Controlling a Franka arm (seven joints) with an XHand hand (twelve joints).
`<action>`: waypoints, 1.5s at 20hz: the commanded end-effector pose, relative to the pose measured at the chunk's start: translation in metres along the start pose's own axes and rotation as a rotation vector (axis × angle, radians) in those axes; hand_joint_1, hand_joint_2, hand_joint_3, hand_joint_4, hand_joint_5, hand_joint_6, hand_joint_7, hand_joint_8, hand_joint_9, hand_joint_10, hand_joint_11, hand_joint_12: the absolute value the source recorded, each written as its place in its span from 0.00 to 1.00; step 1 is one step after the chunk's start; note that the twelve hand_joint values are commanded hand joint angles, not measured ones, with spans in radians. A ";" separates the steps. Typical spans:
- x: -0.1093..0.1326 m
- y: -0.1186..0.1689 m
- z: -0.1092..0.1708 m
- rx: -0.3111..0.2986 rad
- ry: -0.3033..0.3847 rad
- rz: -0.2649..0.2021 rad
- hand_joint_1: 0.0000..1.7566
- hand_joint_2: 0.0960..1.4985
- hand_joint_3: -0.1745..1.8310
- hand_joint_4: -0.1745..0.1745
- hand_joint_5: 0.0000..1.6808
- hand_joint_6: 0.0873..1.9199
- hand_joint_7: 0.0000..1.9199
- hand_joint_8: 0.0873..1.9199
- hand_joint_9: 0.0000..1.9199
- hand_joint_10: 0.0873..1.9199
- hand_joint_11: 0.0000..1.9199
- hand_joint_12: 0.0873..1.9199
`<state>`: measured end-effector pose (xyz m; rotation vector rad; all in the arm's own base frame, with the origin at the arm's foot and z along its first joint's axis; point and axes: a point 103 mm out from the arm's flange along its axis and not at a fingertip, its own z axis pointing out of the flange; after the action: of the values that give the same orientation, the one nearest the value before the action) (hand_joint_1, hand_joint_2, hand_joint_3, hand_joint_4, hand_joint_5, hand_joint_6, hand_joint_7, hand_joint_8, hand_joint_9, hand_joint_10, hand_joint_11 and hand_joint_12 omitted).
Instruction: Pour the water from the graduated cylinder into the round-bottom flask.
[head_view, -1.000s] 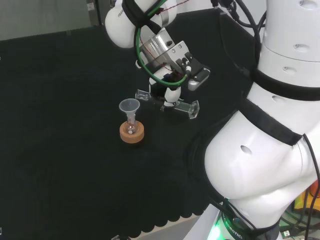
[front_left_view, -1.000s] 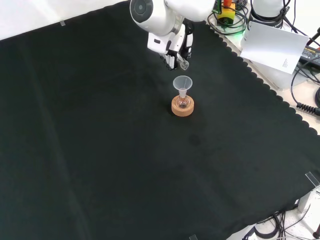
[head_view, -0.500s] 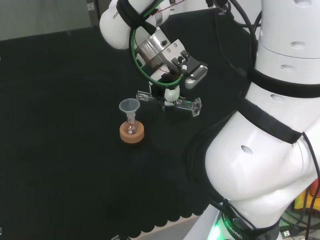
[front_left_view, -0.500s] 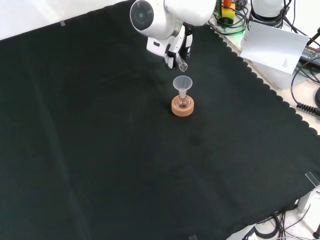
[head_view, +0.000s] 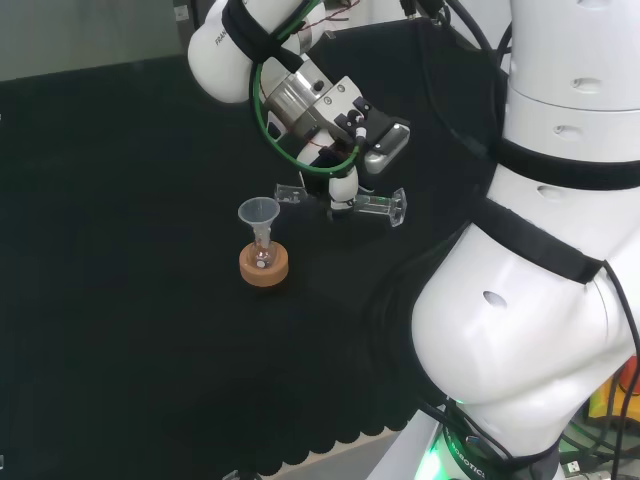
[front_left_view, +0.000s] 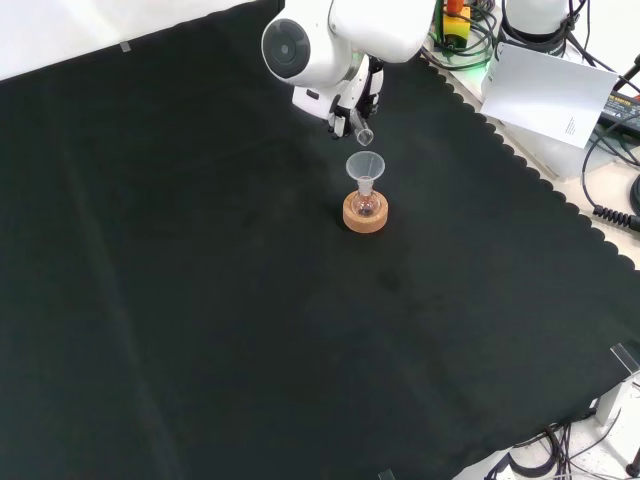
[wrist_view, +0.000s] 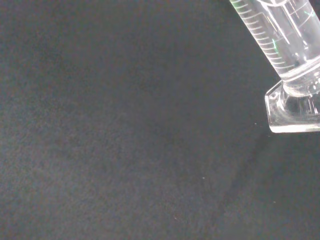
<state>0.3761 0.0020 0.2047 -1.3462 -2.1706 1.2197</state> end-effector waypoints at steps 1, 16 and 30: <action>0.002 -0.001 -0.004 0.026 -0.033 0.022 0.64 0.76 0.09 0.07 0.54 0.57 0.58 0.23 0.72 0.02 0.68 0.35; 0.003 -0.003 -0.020 0.110 -0.058 0.060 0.64 0.76 0.09 0.08 0.54 0.57 0.58 0.23 0.72 0.02 0.68 0.35; 0.007 -0.008 -0.023 0.146 -0.090 0.078 0.64 0.76 0.09 0.08 0.54 0.57 0.58 0.23 0.72 0.01 0.68 0.35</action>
<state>0.3832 0.0164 0.2217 -1.3484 -2.0583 1.4551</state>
